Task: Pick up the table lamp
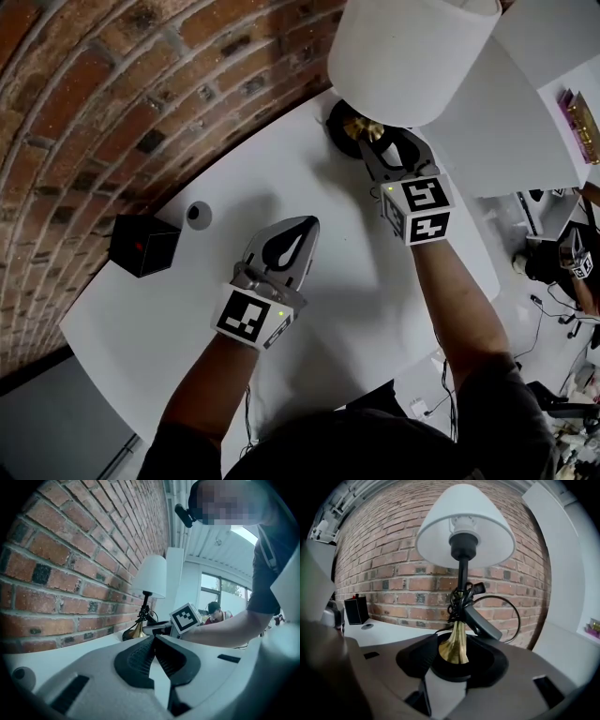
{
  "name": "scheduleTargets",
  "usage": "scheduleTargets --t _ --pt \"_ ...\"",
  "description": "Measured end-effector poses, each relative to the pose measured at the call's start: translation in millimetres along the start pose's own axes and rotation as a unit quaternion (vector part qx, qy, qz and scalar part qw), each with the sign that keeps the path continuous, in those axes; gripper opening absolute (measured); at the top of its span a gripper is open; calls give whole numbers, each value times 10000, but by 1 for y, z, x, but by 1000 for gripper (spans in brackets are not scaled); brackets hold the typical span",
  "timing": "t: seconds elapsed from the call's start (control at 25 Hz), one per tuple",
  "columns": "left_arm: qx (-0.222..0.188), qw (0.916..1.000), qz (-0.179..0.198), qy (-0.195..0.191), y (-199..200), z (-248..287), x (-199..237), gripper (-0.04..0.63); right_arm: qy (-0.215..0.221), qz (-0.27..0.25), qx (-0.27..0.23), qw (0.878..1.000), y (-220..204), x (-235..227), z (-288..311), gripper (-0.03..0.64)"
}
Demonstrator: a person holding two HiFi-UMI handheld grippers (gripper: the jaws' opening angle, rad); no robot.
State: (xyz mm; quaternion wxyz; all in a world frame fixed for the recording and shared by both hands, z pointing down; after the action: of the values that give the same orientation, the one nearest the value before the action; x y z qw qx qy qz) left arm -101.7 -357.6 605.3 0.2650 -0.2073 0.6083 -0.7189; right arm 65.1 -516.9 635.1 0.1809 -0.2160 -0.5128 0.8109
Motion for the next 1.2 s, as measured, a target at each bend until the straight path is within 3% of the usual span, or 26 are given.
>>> scheduleTargets --t 0.6,0.84,1.2 --pt "25 9998 -208 77 -15 6 18 5 -178 -41 178 9997 15 -7 50 192" --pt "23 9997 -254 61 -19 6 19 5 26 -145 151 9998 16 -9 57 141" --pt "21 9997 -242 48 -15 4 16 5 164 -170 289 9993 19 -10 56 132"
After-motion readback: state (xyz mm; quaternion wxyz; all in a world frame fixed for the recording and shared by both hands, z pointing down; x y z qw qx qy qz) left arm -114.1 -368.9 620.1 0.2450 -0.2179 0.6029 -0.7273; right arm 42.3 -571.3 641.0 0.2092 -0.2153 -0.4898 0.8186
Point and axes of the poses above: the fingertips, and each gripper's own axes: z forward along the fingers, x to its left, y out of its top, the point moved 7 cm from there along -z, backward along the fingers, and after that the axes turned 13 degrees about z, right-handed, at the moved point
